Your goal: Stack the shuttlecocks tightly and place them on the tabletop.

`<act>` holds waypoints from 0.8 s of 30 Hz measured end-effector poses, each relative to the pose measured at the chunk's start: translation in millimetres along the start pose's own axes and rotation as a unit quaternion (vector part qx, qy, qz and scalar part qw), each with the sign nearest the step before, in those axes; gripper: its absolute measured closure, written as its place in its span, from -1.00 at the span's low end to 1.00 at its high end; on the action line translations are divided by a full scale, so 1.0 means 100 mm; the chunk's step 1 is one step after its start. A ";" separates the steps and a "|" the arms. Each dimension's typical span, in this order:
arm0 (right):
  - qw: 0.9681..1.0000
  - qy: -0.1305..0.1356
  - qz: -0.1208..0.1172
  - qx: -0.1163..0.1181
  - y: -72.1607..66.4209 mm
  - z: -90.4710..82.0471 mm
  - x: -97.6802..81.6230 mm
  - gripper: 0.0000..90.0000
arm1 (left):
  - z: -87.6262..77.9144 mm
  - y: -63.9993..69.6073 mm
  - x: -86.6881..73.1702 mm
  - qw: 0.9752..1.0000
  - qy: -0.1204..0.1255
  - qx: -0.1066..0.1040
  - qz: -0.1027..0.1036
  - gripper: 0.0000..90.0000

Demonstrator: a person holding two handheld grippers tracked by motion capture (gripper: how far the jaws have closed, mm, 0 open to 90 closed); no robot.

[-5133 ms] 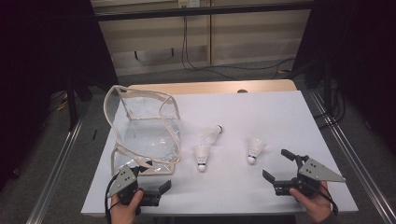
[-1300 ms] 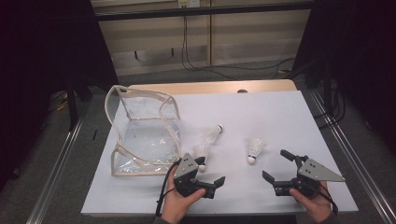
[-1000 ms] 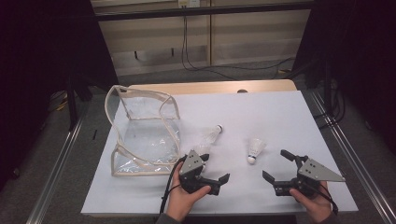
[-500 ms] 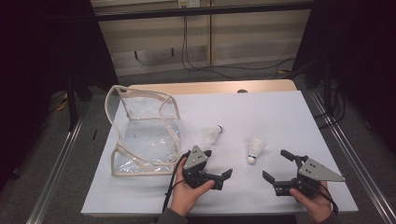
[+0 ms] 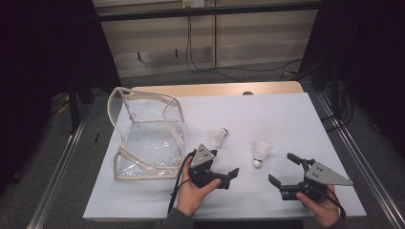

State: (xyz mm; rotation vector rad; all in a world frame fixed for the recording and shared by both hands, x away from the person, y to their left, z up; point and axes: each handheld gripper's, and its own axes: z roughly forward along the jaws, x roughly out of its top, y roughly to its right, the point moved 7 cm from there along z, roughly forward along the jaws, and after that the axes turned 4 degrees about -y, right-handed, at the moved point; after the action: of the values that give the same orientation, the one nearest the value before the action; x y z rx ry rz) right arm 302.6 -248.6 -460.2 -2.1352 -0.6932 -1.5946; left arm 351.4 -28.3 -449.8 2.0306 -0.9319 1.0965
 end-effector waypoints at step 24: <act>1.000 0.000 0.000 0.003 -0.01 0.00 0.00 -0.96 | 0.11 -0.10 0.06 1.000 -0.003 0.022 -0.009 -0.95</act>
State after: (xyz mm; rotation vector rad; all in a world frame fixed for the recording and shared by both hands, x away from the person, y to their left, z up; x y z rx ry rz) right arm 302.1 -247.7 -459.9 -2.1304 -0.6973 -1.5915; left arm 366.5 -33.2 -451.1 2.0740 -0.8988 1.1122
